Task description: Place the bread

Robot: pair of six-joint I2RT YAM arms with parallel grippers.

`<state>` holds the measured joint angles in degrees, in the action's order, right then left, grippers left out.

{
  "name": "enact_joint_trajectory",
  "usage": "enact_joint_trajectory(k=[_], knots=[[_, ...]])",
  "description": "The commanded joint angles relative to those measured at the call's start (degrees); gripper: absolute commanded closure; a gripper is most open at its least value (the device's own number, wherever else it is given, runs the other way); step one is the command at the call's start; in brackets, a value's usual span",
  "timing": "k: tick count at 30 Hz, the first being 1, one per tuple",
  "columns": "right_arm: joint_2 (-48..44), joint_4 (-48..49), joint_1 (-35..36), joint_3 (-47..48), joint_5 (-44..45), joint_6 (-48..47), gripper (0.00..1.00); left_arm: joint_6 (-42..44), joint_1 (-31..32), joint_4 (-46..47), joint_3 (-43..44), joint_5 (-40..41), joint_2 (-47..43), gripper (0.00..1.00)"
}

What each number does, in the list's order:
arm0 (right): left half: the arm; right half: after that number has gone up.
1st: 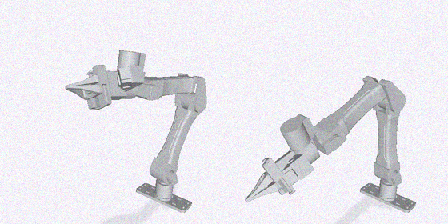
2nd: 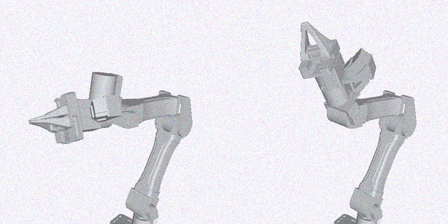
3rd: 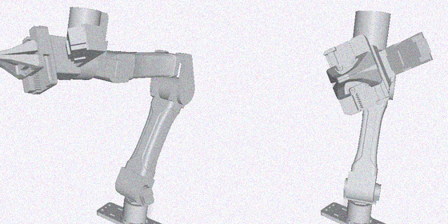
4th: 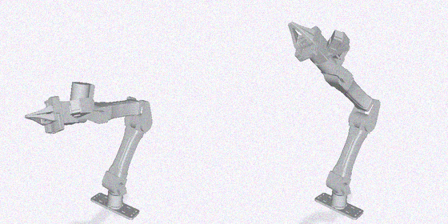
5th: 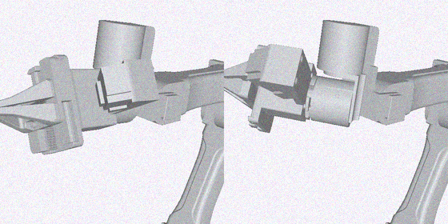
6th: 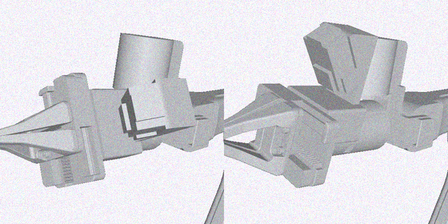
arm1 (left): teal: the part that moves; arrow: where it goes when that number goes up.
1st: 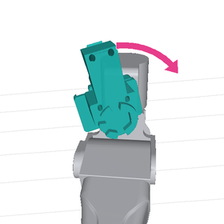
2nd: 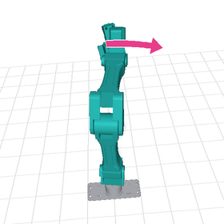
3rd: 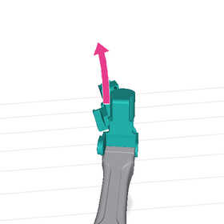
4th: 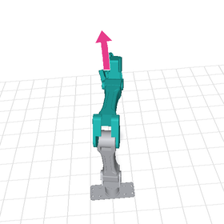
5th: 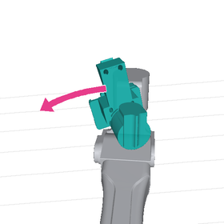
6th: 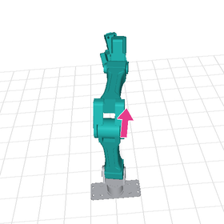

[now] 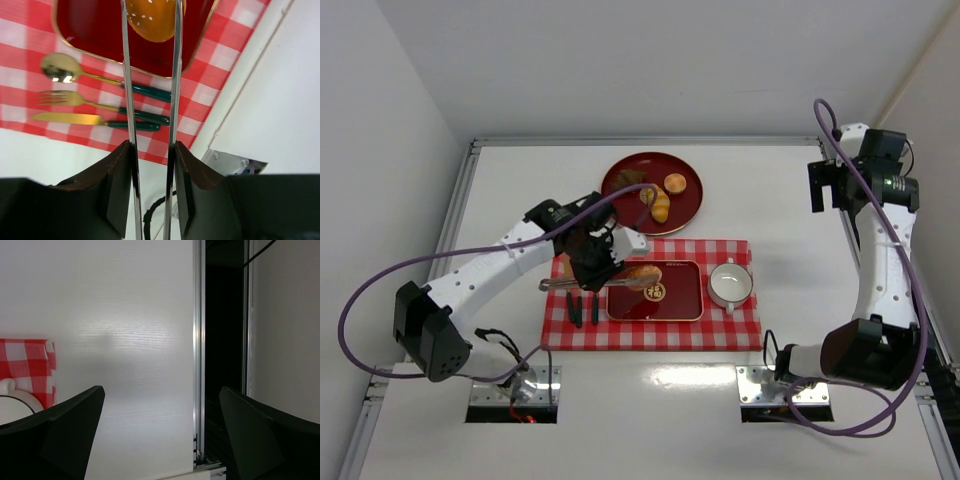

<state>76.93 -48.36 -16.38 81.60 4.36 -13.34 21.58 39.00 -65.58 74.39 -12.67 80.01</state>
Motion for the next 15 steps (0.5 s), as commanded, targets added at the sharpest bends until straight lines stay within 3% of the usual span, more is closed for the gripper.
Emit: enact_joint_trajectory(k=[1,15], knots=[[0.8,2.7,0.2,3.8,0.1,0.2,0.01,-0.1,1.1,2.8,-2.1,-0.4,-1.3,1.0],[0.8,1.4,-0.3,3.3,-0.8,1.6,0.01,-2.3,1.6,11.8,-5.1,-2.5,5.9,1.0]])
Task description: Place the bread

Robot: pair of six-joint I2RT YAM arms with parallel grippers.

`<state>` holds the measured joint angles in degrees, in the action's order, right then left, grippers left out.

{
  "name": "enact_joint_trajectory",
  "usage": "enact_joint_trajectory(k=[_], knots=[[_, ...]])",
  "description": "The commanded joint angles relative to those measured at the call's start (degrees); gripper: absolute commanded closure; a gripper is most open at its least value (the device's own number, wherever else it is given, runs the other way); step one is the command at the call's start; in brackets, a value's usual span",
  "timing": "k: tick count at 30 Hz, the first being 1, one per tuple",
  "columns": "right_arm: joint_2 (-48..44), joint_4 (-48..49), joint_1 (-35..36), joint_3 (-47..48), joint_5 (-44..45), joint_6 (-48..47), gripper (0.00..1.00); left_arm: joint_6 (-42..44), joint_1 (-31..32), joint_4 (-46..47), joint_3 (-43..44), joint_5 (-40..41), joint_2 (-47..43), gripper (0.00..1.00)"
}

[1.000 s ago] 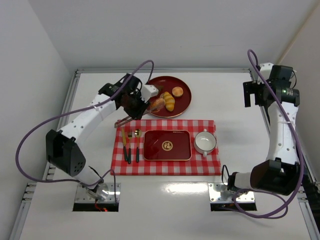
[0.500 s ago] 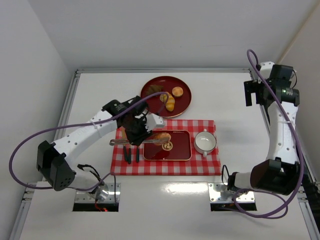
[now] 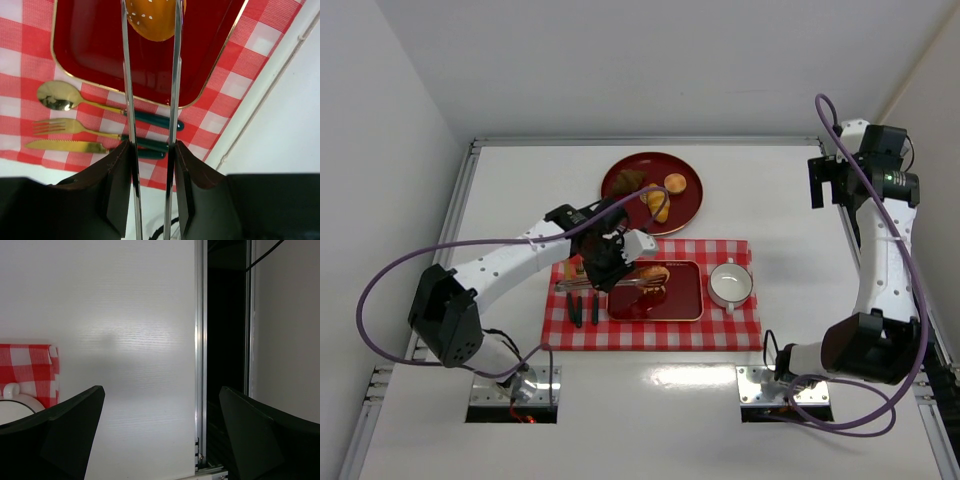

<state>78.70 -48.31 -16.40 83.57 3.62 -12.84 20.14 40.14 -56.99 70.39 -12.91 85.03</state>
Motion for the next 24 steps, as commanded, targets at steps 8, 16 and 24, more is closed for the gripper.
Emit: enact_joint_trajectory(k=[8,16,24], knots=[[-1.0,1.4,-0.3,0.7,-1.4,1.1,0.01,-2.7,0.5,7.9,-4.6,-1.0,2.1,0.86],[-0.4,1.4,-0.3,1.2,-1.9,1.1,0.01,-3.3,0.5,9.6,-5.8,-1.0,3.2,0.64],[-0.4,0.9,-0.3,1.8,-1.9,1.1,0.01,-3.8,0.5,9.6,-6.3,-1.0,3.2,0.54]])
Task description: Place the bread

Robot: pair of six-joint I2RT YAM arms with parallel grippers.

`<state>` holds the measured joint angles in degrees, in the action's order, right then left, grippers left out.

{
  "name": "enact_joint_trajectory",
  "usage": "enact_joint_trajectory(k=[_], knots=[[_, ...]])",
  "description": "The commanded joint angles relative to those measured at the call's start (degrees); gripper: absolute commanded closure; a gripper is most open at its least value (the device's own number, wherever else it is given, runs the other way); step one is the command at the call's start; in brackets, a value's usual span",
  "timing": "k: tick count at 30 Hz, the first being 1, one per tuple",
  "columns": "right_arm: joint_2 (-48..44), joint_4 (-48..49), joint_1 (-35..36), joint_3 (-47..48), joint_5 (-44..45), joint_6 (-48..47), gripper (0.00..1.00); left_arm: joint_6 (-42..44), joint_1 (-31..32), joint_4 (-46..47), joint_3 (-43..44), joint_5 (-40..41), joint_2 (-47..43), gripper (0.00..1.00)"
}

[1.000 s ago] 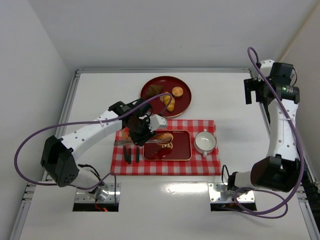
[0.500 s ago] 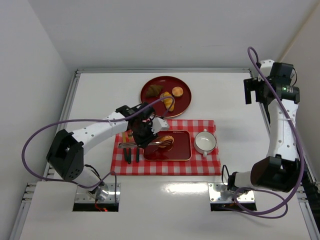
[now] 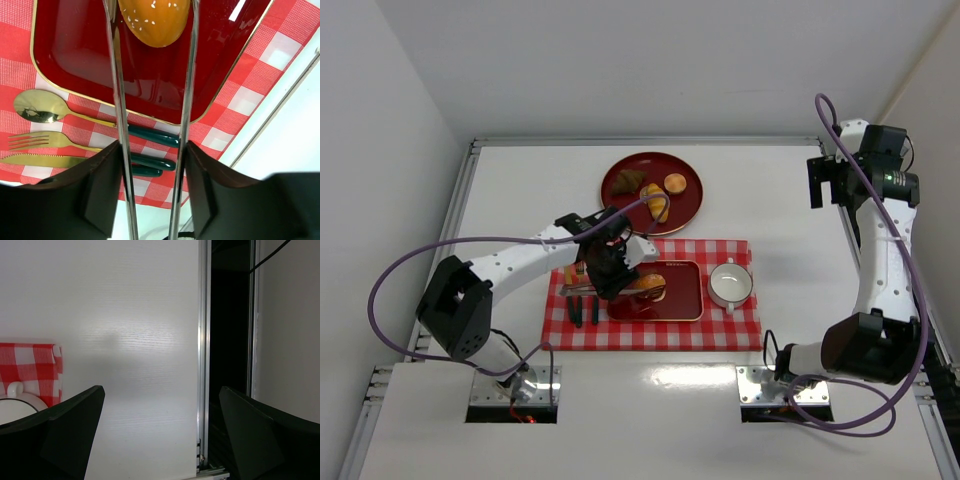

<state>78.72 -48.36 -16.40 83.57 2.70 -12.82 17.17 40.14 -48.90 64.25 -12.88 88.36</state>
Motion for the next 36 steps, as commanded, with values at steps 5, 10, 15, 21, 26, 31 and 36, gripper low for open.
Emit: enact_joint_trajectory(k=[5,10,15,21,26,31,36], knots=[[0.1,0.9,-0.3,1.8,-1.0,1.0,0.01,-0.8,0.5,0.5,0.4,-1.0,-0.7,0.49],[0.1,0.9,-0.3,2.3,-1.0,1.0,0.01,-1.3,0.5,-1.0,3.6,-2.1,-1.3,0.49],[0.6,0.4,-0.3,2.3,-1.0,0.5,0.01,-0.6,0.5,-5.2,9.3,-1.6,-3.3,0.49],[1.8,-0.2,-0.3,2.8,-1.0,0.5,0.01,1.3,0.5,-8.8,12.7,-0.9,-4.9,0.49],[2.4,-0.2,-0.3,3.4,-1.0,0.5,0.01,1.3,-1.0,-9.4,12.7,0.5,-6.9,0.49],[2.4,-0.2,-0.3,3.4,-1.0,0.5,0.01,0.8,-7.3,-5.5,13.3,5.8,-11.6,0.49],[2.4,0.9,-0.3,1.7,-1.0,0.5,0.01,-1.2,-17.8,0.9,13.9,9.2,-12.9,0.49]])
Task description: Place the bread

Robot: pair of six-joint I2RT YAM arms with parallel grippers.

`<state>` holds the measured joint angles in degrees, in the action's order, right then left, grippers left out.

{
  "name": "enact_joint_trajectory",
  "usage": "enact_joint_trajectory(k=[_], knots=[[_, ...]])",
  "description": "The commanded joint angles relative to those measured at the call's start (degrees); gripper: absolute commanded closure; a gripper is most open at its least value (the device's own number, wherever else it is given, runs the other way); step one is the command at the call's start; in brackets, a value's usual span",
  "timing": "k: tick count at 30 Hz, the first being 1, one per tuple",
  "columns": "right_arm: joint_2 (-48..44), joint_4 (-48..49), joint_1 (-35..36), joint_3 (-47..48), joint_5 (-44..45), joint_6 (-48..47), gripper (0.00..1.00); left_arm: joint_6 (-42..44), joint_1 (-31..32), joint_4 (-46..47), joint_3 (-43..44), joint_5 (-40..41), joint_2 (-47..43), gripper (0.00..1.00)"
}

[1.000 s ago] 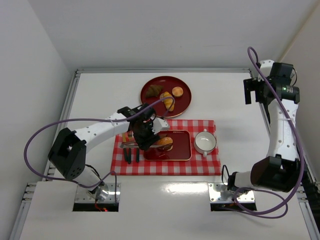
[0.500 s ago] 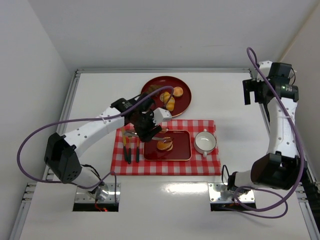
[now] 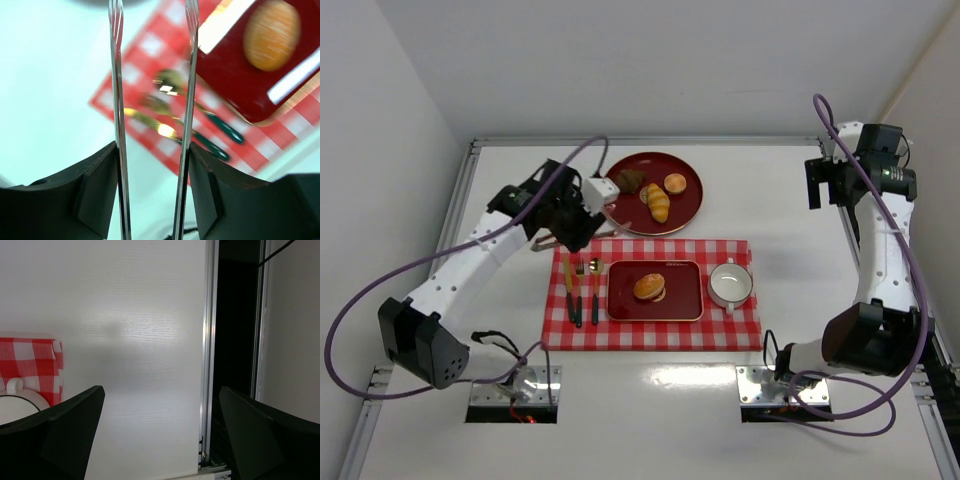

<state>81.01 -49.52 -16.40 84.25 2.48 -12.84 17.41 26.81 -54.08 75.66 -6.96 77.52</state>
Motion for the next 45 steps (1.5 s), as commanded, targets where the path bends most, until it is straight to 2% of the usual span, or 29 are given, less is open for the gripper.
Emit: enact_joint_trajectory(k=[1,2,8,14,18,26,33,37,45], knots=[[0.1,2.1,-0.3,0.5,-0.8,0.5,0.01,-1.4,-6.3,7.1,2.5,3.3,-1.5,0.49],[0.1,2.1,-0.3,0.5,-1.3,0.5,0.01,-2.5,-10.4,8.0,2.5,4.1,-0.6,0.49],[0.6,2.6,-0.3,0.0,-1.3,0.5,0.01,-8.0,-26.2,18.2,3.3,8.1,5.5,0.49],[2.4,2.6,-0.3,1.6,-0.8,0.5,0.01,-11.9,-33.8,21.0,11.9,9.2,19.3,0.49],[3.5,2.6,-0.3,2.1,-0.8,0.5,0.01,-12.5,-35.2,20.1,17.5,7.4,27.8,0.49],[4.6,2.1,-0.3,2.7,0.9,0.5,0.01,-12.0,-35.2,19.5,21.5,8.2,37.9,0.49],[4.6,2.6,-0.3,1.6,1.4,0.5,0.01,-13.2,-35.2,20.1,21.5,8.2,42.3,0.49],[5.1,2.6,-0.3,1.1,1.4,0.5,0.01,-13.8,-34.6,17.3,23.0,7.7,46.0,0.48],[5.1,2.6,-0.3,0.6,1.4,0.5,0.01,-14.9,-34.6,17.4,23.0,6.6,48.1,0.47]])
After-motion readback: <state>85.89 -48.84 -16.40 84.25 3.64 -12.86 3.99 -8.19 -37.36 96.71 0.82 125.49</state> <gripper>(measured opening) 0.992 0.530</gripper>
